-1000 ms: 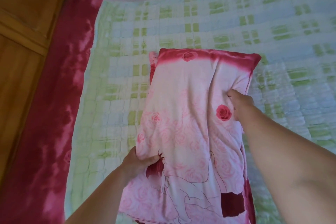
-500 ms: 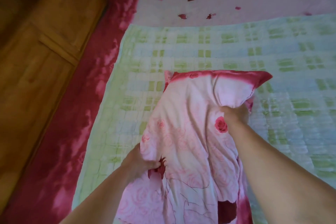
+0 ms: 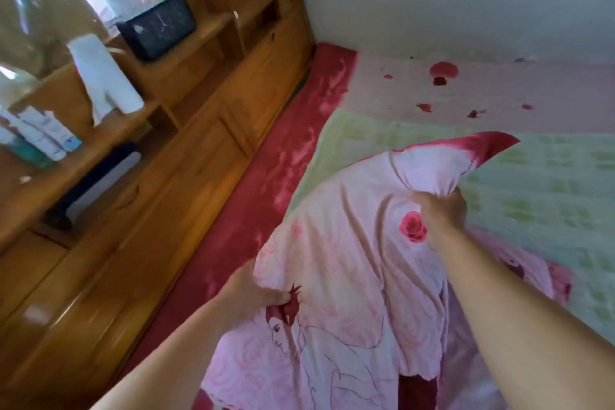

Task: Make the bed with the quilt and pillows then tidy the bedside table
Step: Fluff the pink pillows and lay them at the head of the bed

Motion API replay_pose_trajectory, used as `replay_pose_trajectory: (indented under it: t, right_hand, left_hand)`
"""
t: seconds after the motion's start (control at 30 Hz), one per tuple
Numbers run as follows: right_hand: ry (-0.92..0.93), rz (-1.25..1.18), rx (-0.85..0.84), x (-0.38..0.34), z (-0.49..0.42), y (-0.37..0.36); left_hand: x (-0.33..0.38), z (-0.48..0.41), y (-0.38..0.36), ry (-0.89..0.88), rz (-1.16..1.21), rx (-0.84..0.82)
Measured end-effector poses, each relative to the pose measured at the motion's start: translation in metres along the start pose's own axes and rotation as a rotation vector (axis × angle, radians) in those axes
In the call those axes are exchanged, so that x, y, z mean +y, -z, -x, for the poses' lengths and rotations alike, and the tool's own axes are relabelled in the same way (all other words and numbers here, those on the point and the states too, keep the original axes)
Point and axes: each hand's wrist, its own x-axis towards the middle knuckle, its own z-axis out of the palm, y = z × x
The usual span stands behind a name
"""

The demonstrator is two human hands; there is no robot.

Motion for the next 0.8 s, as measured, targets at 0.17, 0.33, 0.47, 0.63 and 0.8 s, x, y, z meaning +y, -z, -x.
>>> replay_pose_trajectory:
  t: [0.17, 0.33, 0.47, 0.63, 0.8]
  right_hand:
    - [0.045, -0.087, -0.031, -0.034, 0.03, -0.09]
    - [0.018, -0.173, -0.061, -0.053, 0.042, -0.16]
    - [-0.159, -0.073, -0.206, -0.024, 0.029, -0.197]
    - [-0.339, 0.126, -0.345, 0.033, 0.055, -0.229]
    - [-0.384, 0.263, -0.399, 0.089, 0.086, -0.246]
  left_hand:
    - [-0.001, -0.022, 0.102, 0.005, -0.101, 0.077]
    - [-0.007, -0.055, 0.187, 0.001, -0.142, 0.052]
    - [-0.032, -0.089, 0.224, 0.093, -0.188, 0.031]
    - [-0.081, -0.127, 0.227, 0.118, -0.322, -0.111]
    - [-0.126, -0.164, 0.204, 0.185, -0.334, -0.084]
